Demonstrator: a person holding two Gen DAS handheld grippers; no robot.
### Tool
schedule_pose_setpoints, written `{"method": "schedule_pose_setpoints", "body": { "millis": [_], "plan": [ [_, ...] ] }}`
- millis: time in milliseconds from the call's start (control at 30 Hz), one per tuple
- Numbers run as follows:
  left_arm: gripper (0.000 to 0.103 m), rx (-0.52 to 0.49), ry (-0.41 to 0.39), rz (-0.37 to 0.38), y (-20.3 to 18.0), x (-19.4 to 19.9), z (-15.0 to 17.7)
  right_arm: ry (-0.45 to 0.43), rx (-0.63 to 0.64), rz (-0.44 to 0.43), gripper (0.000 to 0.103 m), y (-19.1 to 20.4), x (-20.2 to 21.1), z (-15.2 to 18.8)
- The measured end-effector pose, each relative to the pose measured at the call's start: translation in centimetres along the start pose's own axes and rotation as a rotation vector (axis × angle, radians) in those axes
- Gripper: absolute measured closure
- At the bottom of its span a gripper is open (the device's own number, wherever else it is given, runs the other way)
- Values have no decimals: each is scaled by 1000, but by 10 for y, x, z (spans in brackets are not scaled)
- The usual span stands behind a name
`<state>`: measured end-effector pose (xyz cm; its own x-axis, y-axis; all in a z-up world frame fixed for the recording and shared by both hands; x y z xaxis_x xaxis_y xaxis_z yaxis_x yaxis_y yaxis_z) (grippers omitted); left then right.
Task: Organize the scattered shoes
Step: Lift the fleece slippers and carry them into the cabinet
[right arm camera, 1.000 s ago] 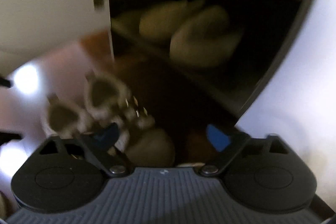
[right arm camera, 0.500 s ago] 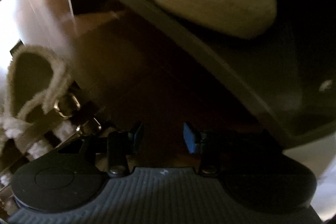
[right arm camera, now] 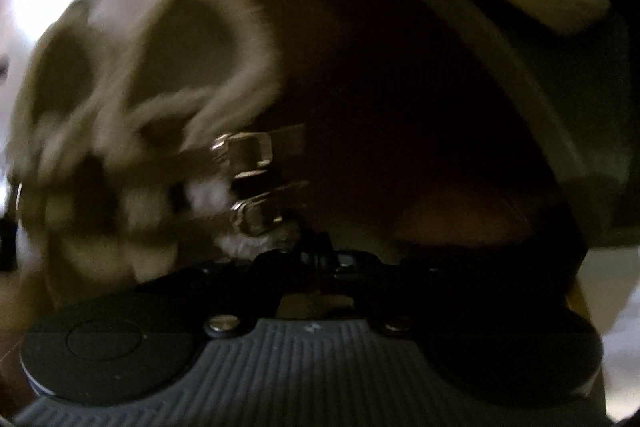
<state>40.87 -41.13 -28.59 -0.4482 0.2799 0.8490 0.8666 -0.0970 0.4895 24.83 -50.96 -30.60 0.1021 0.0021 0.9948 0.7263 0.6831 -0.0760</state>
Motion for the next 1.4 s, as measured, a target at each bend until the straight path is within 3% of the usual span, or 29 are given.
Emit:
{"method": "schedule_pose_setpoints", "body": {
  "millis": [167, 300, 333, 367, 433, 500, 600, 633, 700, 800, 867, 933, 967, 1000, 1400],
  "plan": [
    [23, 27, -23, -43, 17, -8, -28, -9, -91, -45, 100, 25, 0, 31],
    [22, 72, -27, -24, 20, -3, -29, -102, -212, -86, 100, 29, 0, 54],
    [16, 94, -28, -5, 22, 0, -23, -134, -266, -107, 98, 24, 0, 61],
    [11, 115, -27, 22, 23, 5, -15, -168, -307, -112, 93, 20, 2, 69],
    [11, 154, -32, 75, 24, 18, 3, -238, -373, -115, 77, 12, 10, 85],
    [11, 162, -56, 130, 19, 37, 22, -319, -428, -132, 53, 7, 25, 100],
    [10, 120, -105, 216, 4, 58, 37, -401, -467, -216, 32, 12, 35, 108],
    [10, 102, -119, 231, 0, 62, 38, -408, -465, -238, 31, 14, 36, 107],
    [10, 44, -145, 235, -14, 66, 37, -420, -463, -281, 31, 19, 38, 107],
    [13, -28, -145, 235, -29, 56, 28, -399, -466, -281, 31, 18, 33, 101],
    [26, -47, -132, 264, -36, 53, 28, -395, -465, -283, 33, 22, 27, 100],
    [31, -59, -128, 308, -39, 51, 26, -389, -437, -281, 39, 25, 17, 87],
    [31, -67, -131, 318, -41, 50, 24, -392, -424, -288, 47, 30, 9, 79],
    [31, -81, -143, 308, -42, 49, 23, -398, -409, -302, 53, 31, 4, 73],
    [28, -67, -148, 183, -43, 20, -29, -418, -401, -281, 53, 20, -6, 17]
  ]
}}
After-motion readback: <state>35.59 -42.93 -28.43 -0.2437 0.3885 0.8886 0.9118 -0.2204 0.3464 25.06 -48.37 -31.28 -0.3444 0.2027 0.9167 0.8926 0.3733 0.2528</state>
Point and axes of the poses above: each gripper's, at about its wrist camera, not at the fingertips, and x roughly against the way its jaws point, y to its left, z to its underside, the point moved 5 cm from there along -x, roughly the way its jaws point, and after that the axes turned 14 degrees about y, right-handed, at the moved point
